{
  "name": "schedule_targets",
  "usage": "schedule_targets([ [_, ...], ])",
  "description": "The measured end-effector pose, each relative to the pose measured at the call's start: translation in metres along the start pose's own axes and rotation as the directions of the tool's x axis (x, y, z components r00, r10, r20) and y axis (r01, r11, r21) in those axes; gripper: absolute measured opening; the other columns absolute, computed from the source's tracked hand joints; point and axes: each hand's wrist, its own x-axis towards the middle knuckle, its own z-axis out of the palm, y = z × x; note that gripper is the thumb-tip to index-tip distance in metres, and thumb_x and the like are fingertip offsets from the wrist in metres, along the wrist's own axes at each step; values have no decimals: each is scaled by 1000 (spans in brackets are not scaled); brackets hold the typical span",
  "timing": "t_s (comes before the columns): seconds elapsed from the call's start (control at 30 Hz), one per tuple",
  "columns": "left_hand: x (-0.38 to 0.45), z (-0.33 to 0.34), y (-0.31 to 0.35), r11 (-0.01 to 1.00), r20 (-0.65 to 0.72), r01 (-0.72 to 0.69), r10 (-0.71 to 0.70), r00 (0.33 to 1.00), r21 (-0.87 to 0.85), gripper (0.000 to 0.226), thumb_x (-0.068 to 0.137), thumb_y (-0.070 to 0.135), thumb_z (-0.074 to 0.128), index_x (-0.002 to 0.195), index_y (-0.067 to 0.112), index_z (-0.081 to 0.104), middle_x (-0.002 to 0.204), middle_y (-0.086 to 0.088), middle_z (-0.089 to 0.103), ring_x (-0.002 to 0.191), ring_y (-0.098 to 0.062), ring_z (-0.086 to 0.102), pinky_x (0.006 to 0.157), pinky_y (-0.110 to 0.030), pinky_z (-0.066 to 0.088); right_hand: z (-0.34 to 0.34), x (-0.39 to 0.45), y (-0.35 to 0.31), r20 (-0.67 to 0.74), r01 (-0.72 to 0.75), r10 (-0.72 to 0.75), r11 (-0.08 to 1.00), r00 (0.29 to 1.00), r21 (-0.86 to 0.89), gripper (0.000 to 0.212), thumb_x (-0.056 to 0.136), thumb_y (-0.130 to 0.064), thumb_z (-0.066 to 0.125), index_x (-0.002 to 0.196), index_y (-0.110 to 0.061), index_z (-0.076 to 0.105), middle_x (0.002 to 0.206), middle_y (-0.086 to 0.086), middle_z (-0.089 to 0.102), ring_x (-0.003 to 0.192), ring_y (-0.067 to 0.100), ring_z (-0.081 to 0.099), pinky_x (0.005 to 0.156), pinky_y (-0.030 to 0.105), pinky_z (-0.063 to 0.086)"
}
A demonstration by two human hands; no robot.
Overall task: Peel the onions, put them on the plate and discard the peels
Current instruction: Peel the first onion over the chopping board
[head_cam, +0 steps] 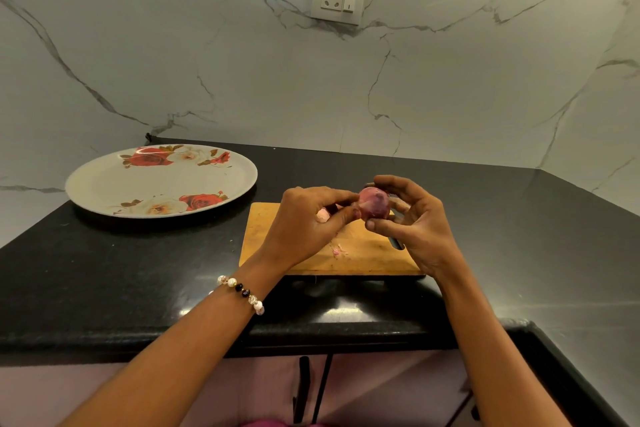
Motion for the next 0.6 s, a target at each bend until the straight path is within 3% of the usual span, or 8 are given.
schedule_targets([
  [0.27,0,0,-3,998,-52,15,-12,999,67,25,81,23,73,103,11,74,88,0,75,80,-2,63,77,-2,40,1,1,1,34,-13,11,997,999,82,56,64,-8,84,117,-14,66,116,1,69,115,25,64,88,31,56],
  [0.37,0,-1,-4,996,-96,18,-10,995,84,25,81,26,70,102,14,74,88,2,75,81,-6,65,76,-10,42,1,1,2,53,-25,17,986,998,165,51,70,-22,86,118,-16,68,119,10,68,112,36,65,90,42,58],
  [0.53,-1,-1,-5,997,-101,-5,12,995,72,28,84,34,65,106,19,73,90,5,74,81,-7,65,72,-34,51,1,1,1,60,-39,29,984,998,172,42,78,-4,72,119,-5,61,115,23,65,105,40,68,79,41,61],
  [0.6,-1,-1,-6,999,-84,-16,20,996,49,33,84,38,61,108,18,72,95,3,74,85,-7,65,73,-37,53,1,1,1,59,-34,25,985,998,167,43,77,-2,72,118,-5,61,115,24,65,105,40,68,78,42,61],
])
